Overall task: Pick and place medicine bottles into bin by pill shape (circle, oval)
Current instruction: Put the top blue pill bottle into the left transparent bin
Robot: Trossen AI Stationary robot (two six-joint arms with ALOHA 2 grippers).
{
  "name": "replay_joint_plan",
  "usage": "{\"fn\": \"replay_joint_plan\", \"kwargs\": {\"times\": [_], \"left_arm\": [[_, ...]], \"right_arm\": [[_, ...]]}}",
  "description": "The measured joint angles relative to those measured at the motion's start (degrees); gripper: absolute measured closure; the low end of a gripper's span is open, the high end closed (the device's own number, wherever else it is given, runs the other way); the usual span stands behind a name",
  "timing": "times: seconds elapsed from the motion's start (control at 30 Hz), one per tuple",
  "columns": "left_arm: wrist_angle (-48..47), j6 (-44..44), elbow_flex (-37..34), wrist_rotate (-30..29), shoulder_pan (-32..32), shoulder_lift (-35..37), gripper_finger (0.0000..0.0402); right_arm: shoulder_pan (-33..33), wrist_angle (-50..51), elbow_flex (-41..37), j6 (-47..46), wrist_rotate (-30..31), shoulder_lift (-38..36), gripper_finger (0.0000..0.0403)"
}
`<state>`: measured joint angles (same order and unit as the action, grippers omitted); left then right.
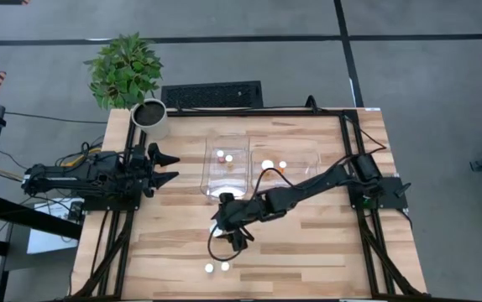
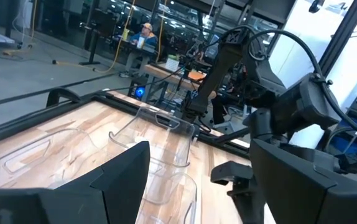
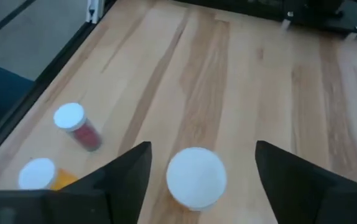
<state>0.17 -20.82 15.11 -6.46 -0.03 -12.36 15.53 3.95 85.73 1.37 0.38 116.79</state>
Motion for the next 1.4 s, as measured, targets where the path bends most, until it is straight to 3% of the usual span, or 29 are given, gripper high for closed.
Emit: {"fn": "replay_joint_plan", "kwargs": {"times": [0.13, 0.67, 1.4], "left_arm": [[-1.0, 0.0, 0.0, 0.0, 0.0, 0.0, 0.0132], [-2.2, -0.3, 0.0, 0.0, 0.0, 0.0, 0.0132], [-2.3, -0.3, 0.0, -0.3, 0.0, 0.0, 0.0132]], "right_arm": [[0.1, -0.5, 0.2, 1.1, 0.2, 1.2, 0.0097], [0.6, 16.4, 0.0, -7.0, 1.8, -1.4, 0.0097], [1.0, 12.0, -2.1, -7.4, 4.5, -1.2, 0.0097]]}}
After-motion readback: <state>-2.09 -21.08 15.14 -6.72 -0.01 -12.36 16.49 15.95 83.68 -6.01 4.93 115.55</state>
